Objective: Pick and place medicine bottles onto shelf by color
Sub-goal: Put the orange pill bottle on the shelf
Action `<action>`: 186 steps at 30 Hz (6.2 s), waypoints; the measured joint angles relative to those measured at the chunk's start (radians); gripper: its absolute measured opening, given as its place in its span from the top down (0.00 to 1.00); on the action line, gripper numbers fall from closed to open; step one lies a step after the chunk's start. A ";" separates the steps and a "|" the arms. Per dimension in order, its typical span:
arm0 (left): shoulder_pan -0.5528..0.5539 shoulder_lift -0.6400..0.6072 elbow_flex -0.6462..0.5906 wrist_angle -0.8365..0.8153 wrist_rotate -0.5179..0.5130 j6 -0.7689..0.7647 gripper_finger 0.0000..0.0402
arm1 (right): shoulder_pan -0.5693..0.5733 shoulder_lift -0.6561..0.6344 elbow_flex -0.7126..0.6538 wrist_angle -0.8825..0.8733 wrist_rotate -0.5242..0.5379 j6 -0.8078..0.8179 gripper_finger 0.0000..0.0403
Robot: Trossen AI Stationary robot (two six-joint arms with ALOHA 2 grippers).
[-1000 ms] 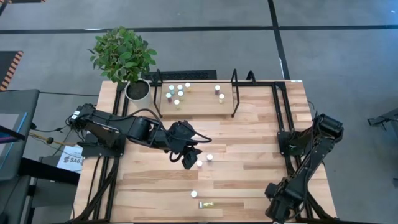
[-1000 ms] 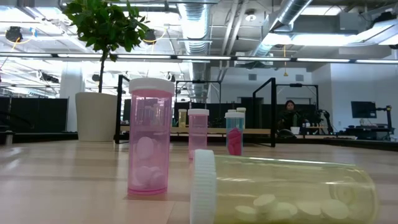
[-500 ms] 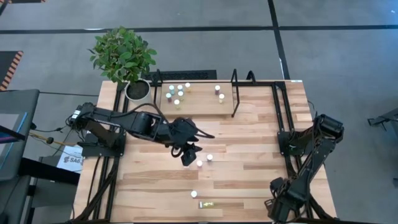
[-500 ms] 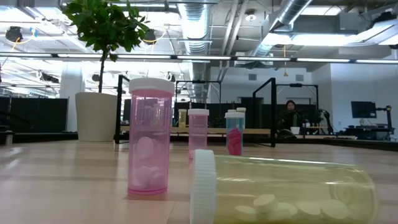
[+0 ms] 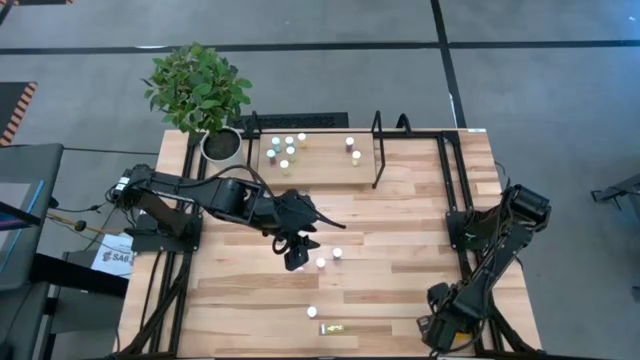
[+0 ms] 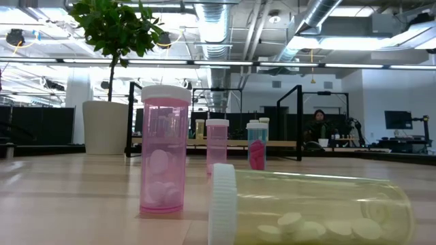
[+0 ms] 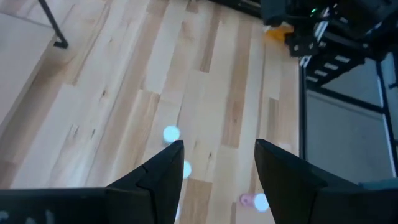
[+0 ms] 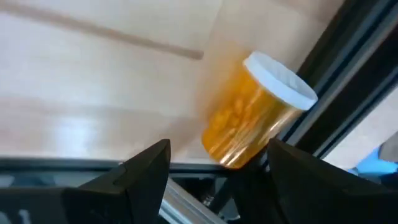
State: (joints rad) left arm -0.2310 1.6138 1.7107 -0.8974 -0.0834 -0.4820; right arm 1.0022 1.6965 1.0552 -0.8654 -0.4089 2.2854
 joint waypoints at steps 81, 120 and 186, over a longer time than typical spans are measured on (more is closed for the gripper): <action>-0.006 -0.010 0.000 -0.067 -0.049 -0.236 0.55 | -0.749 -0.016 0.082 0.128 0.603 -1.544 0.44; 0.040 -0.409 0.001 -0.143 -0.532 0.093 0.55 | -1.233 0.108 0.162 0.954 1.067 -2.092 0.44; 0.235 -0.410 0.001 -0.144 -0.471 0.052 0.55 | -1.383 0.339 0.168 1.312 0.953 -2.204 0.44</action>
State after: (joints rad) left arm 0.0044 1.2041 1.7119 -1.0416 -0.5545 -0.4301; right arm -0.3805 2.0354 1.2236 0.4464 0.5439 0.0816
